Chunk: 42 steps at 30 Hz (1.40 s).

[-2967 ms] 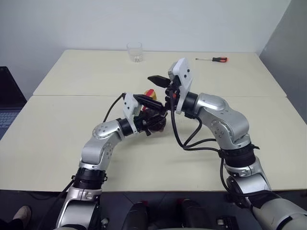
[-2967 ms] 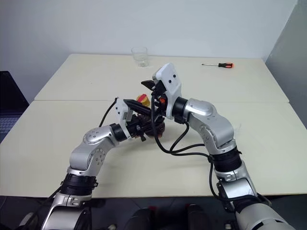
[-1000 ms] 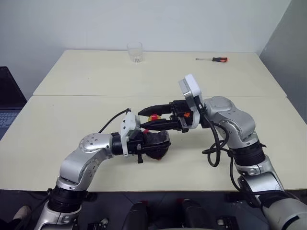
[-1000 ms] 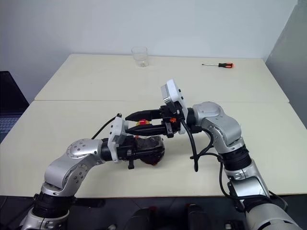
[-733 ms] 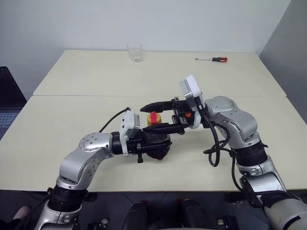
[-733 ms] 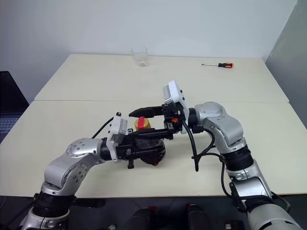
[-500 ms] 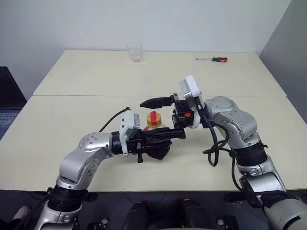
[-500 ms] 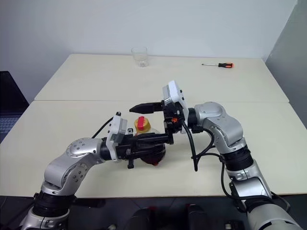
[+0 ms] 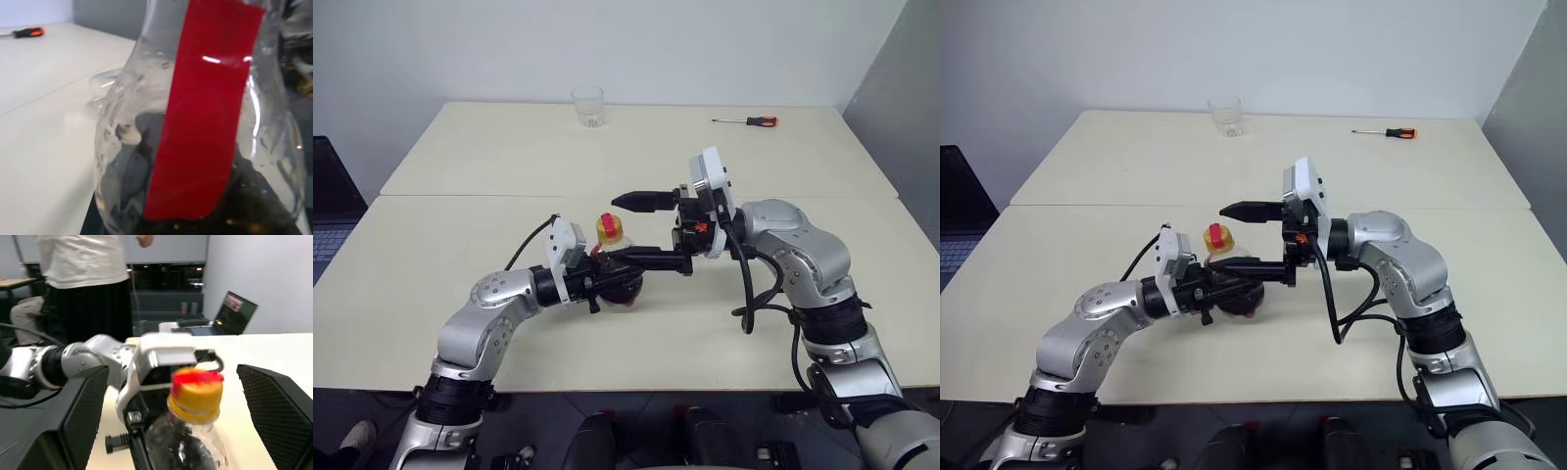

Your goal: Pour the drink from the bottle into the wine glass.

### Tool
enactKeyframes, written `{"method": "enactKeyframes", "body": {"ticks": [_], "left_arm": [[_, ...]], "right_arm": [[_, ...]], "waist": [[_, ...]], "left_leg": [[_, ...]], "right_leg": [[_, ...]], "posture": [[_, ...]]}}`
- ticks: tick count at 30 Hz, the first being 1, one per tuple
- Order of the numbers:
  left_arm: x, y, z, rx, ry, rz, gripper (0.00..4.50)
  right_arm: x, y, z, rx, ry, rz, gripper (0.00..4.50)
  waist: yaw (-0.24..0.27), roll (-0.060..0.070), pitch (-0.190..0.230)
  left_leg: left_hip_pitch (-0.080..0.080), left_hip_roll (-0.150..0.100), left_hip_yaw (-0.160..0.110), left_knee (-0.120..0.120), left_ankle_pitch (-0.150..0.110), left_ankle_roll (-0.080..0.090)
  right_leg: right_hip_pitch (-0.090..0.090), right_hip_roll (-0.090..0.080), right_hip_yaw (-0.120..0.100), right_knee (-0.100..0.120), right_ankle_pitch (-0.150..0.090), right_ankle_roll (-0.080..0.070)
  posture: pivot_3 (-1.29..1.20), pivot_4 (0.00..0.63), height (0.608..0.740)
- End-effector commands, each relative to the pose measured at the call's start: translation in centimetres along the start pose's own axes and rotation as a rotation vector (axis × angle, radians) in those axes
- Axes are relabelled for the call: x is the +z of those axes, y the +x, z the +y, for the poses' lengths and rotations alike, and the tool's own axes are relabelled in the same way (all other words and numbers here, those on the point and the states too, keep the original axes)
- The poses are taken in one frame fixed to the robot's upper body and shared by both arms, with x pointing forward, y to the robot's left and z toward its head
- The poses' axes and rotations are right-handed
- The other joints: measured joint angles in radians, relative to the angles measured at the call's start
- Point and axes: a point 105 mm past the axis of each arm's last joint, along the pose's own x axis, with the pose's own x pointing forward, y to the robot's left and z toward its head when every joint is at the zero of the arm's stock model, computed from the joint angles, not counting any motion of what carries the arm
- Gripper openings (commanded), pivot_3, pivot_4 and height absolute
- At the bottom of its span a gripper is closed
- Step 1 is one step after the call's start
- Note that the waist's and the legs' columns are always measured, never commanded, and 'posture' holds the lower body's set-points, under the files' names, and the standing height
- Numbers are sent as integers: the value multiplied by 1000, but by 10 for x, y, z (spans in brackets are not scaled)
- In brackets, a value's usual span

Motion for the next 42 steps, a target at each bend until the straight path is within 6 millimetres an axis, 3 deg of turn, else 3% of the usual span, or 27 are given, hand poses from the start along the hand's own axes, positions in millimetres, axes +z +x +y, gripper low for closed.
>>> {"method": "enactKeyframes", "body": {"ticks": [1,13,28,42], "left_arm": [[21,5,3,20,80,-72,1469],[27,15,15,80,97,-109,1469],[28,26,21,110,108,-140,1469],[31,31,17,92,113,-146,1469]], "right_arm": [[11,1,-5,-82,-72,-24,4464],[4,8,-32,-306,-133,5,4464],[6,26,-33,-321,-109,-17,4464],[1,33,-48,-401,-158,9,4464]], "waist": [[1,0,0],[0,0,0],[0,0,0],[0,0,0]], "left_leg": [[0,0,0,0,0,0],[0,0,1,0,0,0],[0,0,1,0,0,0],[0,0,0,0,0,0]], "right_leg": [[0,0,0,0,0,0],[0,0,0,0,0,0],[0,0,0,0,0,0],[0,0,0,0,0,0]], "posture": [[0,150,740],[0,150,740],[0,150,740],[0,150,740]]}}
